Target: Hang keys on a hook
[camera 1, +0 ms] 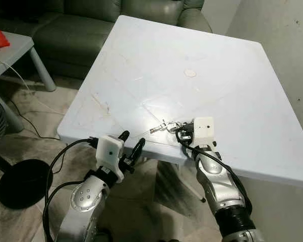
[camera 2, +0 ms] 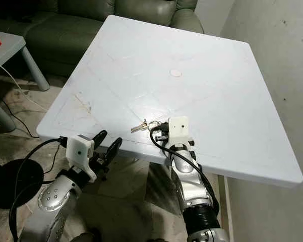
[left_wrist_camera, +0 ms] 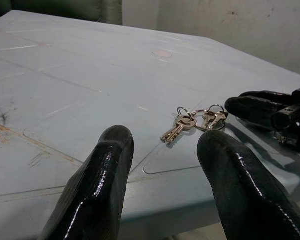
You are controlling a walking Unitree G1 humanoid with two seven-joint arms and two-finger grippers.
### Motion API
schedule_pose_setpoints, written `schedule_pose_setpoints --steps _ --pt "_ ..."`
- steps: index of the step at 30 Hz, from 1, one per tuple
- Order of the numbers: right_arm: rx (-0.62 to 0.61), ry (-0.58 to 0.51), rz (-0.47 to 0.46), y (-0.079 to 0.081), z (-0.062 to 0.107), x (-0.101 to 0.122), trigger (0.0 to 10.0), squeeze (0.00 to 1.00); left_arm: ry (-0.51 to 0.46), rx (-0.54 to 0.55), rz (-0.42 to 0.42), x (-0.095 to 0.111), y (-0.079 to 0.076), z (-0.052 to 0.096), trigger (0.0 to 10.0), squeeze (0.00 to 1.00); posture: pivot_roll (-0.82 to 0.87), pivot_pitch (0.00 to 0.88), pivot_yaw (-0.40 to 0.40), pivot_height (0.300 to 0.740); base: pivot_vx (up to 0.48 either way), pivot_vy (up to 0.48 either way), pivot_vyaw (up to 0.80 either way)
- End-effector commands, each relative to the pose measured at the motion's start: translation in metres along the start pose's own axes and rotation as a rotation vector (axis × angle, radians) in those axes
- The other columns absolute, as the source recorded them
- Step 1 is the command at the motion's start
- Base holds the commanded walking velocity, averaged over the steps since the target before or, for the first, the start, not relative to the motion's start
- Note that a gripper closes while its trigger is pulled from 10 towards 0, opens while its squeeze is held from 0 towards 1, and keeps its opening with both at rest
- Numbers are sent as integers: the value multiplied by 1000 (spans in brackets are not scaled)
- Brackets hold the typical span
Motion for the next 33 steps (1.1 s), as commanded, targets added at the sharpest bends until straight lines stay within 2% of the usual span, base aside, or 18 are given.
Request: schedule_pose_setpoints --steps 1,7,8,9,10,27,33 --pt "-38 1 -1 -10 -1 -1 10000 1000 -10 -6 -4 3 -3 -1 10000 0 14 173 -114 740 0 0 0" --pt "-62 -44 -4 -13 -1 8 10000 1000 -13 -8 -6 4 -4 -1 10000 0 14 172 -112 740 0 0 0" --pt "-62 -62 1 -14 -1 11 10000 47 -14 -9 -7 4 -4 -1 10000 0 14 166 -110 740 0 0 0" --pt "-60 -64 2 -13 -1 11 10000 47 -14 -9 -8 4 -4 -1 10000 0 14 166 -110 740 0 0 0" --pt "-60 -66 4 -13 -1 11 10000 0 -14 -10 -8 4 -4 -1 10000 0 14 166 -110 740 0 0 0" --pt "-52 -28 104 -12 -1 0 10000 0 -22 -13 -13 5 -4 -4 10000 0 13 153 -109 740 0 0 0" --pt "-52 11 94 -11 -2 -7 10000 0 -24 -12 -13 6 -4 -4 10000 0 12 154 -109 740 0 0 0"
Point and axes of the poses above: a point about 5 cm out from each wrist's last joint towards the gripper, its own z axis pointing back from the gripper into the wrist, its own x axis along the axis of the wrist's last joint, y = z × x, the point moved 6 cm from there along -z, pointing out of the wrist towards the gripper, and after that the axes turned 8 degrees about z, right-handed, at the moved point
